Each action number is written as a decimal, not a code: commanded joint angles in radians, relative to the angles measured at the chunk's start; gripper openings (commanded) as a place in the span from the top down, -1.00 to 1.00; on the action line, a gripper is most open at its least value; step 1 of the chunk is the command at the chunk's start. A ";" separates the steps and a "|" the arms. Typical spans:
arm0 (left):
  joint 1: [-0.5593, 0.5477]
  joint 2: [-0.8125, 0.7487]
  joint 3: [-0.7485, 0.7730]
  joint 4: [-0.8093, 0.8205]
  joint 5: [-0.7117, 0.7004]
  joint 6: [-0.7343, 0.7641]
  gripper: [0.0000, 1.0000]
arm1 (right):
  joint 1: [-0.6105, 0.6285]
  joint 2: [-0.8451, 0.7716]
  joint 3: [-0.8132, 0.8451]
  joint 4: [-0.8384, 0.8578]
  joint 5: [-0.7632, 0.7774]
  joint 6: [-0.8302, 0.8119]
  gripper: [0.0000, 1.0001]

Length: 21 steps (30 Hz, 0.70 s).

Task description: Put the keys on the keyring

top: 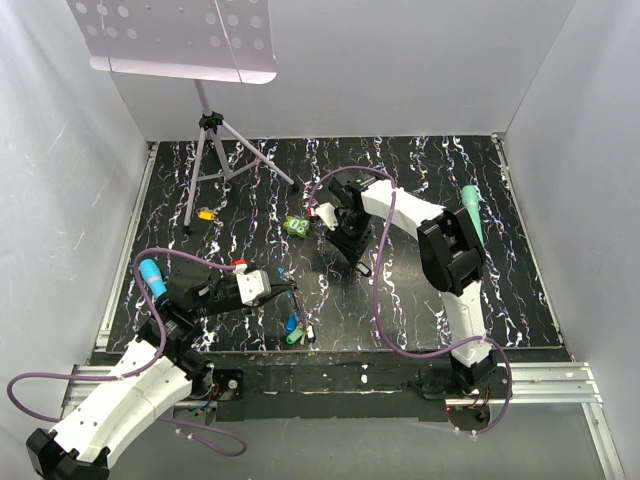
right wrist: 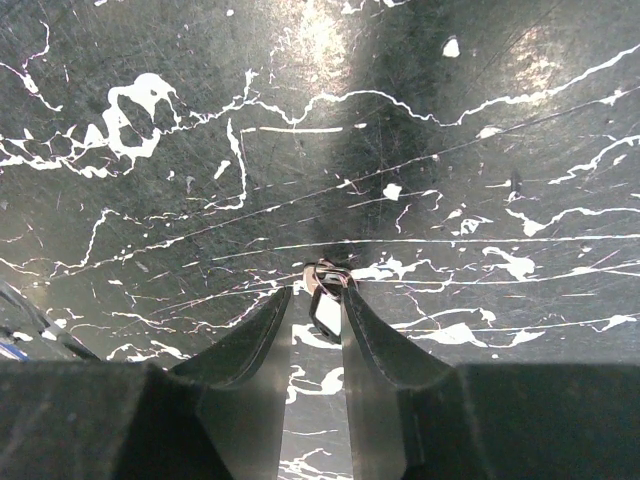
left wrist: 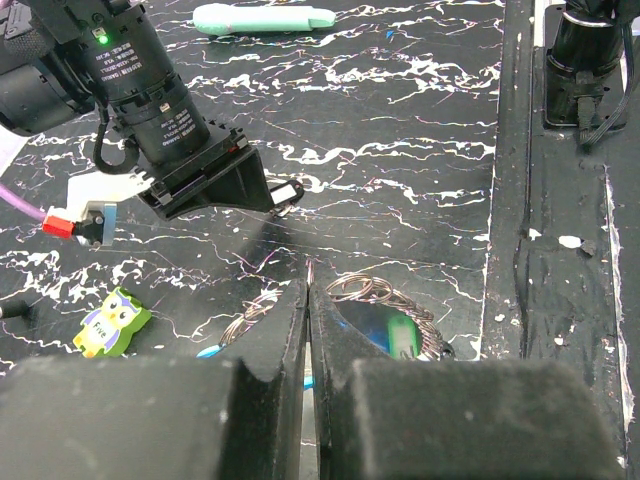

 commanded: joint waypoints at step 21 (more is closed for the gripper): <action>0.007 -0.006 0.049 0.017 -0.002 0.013 1.00 | -0.030 -0.034 -0.020 -0.034 -0.047 0.004 0.13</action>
